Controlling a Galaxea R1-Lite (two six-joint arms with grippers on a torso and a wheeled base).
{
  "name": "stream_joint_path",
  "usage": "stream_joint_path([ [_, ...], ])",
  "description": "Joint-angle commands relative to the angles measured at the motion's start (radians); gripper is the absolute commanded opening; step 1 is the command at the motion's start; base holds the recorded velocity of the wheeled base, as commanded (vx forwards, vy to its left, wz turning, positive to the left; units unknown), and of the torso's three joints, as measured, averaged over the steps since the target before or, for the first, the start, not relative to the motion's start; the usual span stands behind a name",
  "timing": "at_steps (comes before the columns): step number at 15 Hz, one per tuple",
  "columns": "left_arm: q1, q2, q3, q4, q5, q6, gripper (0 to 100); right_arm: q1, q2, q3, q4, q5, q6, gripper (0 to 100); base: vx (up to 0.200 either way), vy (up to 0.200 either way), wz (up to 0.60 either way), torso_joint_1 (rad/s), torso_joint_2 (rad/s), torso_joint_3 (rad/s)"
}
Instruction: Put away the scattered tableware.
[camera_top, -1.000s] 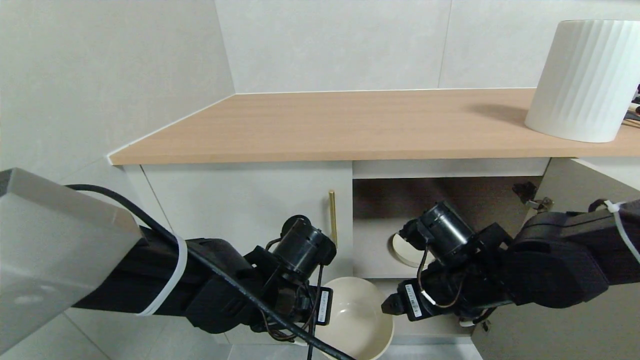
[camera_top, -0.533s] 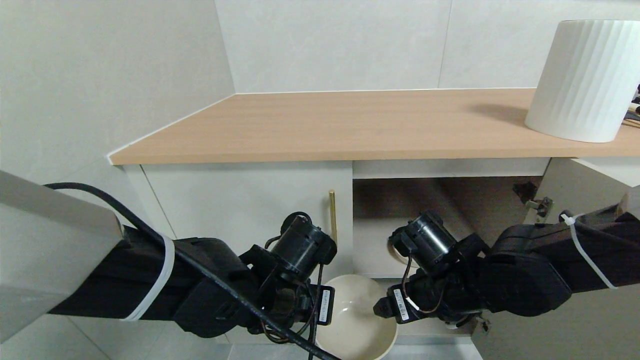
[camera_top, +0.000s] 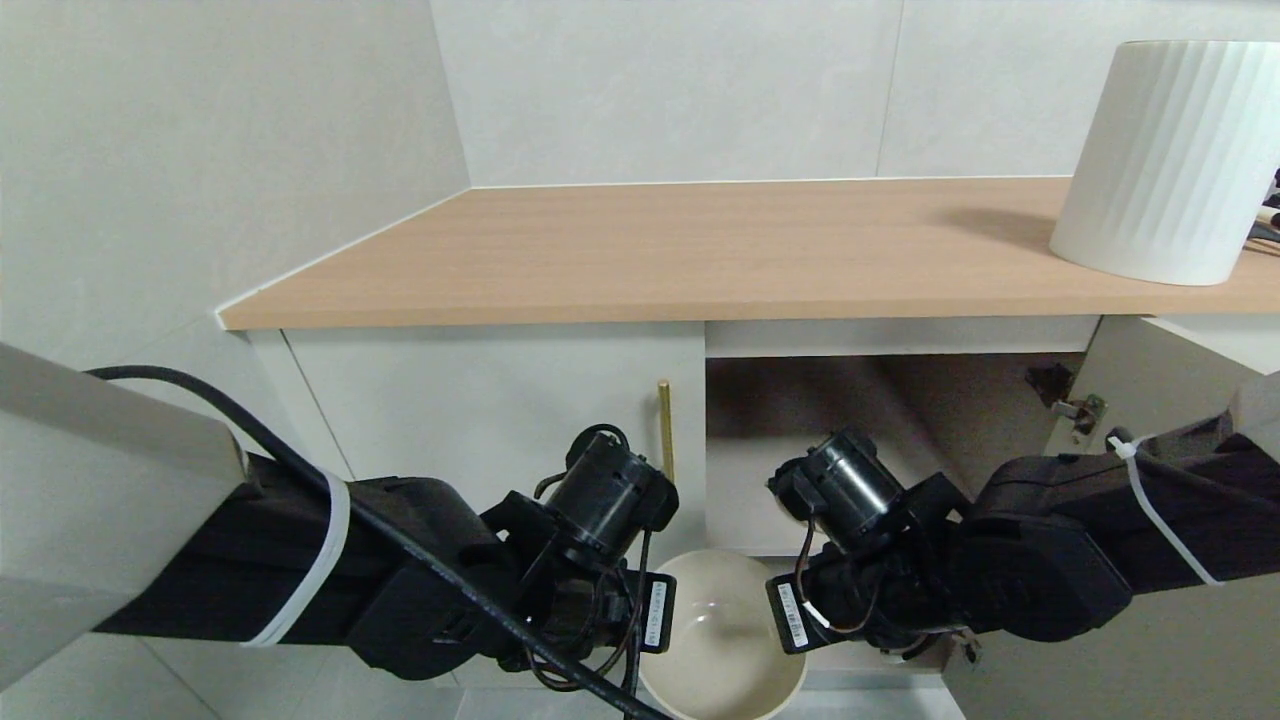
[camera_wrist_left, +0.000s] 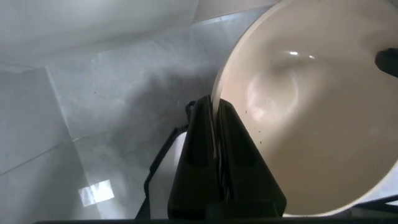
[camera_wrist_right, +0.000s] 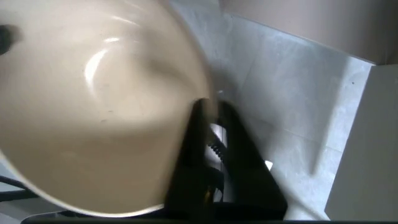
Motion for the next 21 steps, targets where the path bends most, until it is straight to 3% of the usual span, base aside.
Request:
stream_joint_path([
  [1,0.001,0.0,0.001,0.003,0.003,0.0,0,-0.001,0.001,0.001,0.005,-0.004,-0.001,0,0.0,0.0,0.0,0.0,0.0,0.0],
  [9,0.001,-0.002,0.002,0.005,0.004,0.003,0,-0.001,0.007,0.001,0.005,-0.004,-0.001,0,0.0,0.0,0.0,0.0,0.0,0.0],
  [10,0.001,0.0,0.002,0.005,0.004,0.003,100,-0.001,0.014,0.001,0.005,-0.004,-0.002,0,0.0,0.0,0.0,0.0,0.0,0.0],
  [17,0.001,-0.002,0.001,0.003,0.004,0.001,100,-0.016,0.087,-0.003,0.005,-0.027,-0.008,0,0.0,0.0,0.0,0.0,0.0,0.0],
  [21,0.001,-0.003,-0.001,0.003,0.004,0.0,100,-0.124,0.145,-0.013,0.006,-0.088,-0.045,0,0.0,0.0,0.0,0.0,0.0,0.0],
])
